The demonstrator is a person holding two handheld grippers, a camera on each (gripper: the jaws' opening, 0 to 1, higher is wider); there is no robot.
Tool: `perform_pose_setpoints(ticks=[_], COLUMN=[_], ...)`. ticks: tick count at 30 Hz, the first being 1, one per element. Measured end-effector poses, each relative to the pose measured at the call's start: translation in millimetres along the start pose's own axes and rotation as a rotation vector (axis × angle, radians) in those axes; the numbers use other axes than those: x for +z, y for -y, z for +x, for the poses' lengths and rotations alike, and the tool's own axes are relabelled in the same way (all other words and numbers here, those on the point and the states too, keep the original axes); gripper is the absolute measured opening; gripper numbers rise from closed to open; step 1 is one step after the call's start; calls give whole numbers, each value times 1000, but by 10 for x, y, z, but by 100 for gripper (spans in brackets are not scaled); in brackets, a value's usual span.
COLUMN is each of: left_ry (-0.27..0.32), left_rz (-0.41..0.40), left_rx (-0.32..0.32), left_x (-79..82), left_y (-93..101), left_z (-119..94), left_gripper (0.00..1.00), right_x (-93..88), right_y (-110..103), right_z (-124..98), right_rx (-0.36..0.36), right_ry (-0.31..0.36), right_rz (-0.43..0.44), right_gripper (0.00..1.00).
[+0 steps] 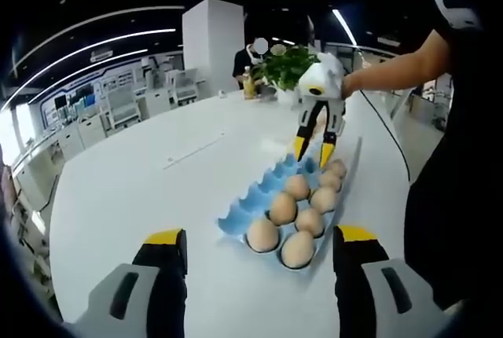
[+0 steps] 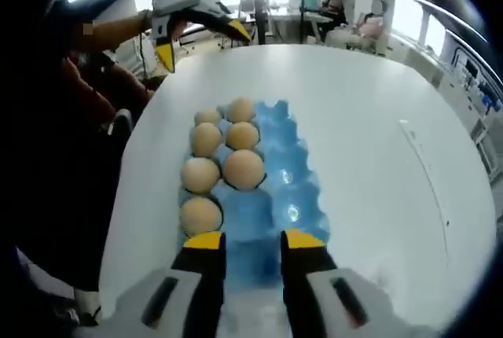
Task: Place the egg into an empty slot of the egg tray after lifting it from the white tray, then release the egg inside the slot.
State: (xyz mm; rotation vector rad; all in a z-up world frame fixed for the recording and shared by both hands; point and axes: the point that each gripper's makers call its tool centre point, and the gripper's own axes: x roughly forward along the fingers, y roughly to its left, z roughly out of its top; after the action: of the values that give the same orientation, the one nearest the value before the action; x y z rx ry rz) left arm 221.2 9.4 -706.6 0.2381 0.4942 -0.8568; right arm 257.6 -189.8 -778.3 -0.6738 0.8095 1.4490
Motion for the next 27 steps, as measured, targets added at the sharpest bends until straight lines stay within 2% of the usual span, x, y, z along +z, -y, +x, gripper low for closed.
perform_pose_setpoints(ticks=[9,12,17,21,27], left_ry=[0,4,0,5,-2], left_rz=[11,10,13,16,15], left_rx=[-6,-5,-7,-7,-13], left_x=[31,47,52,69,54], left_y=[5,0,1,3,17], left_z=[23,20,24,34,41], left_gripper=[76,76,76,76,75], right_x=[-464,-666,-896,-1180,-1474], right_y=[18,55,95,153,260], right_z=[-256,-391,-584,-775,-1048], right_rx=[-50,-85,-136,-192,-288], right_ry=[-66,-85,-103,-160,-224], right_rz=[55,91,131,157,158], right_gripper=[28,28,28,28,28])
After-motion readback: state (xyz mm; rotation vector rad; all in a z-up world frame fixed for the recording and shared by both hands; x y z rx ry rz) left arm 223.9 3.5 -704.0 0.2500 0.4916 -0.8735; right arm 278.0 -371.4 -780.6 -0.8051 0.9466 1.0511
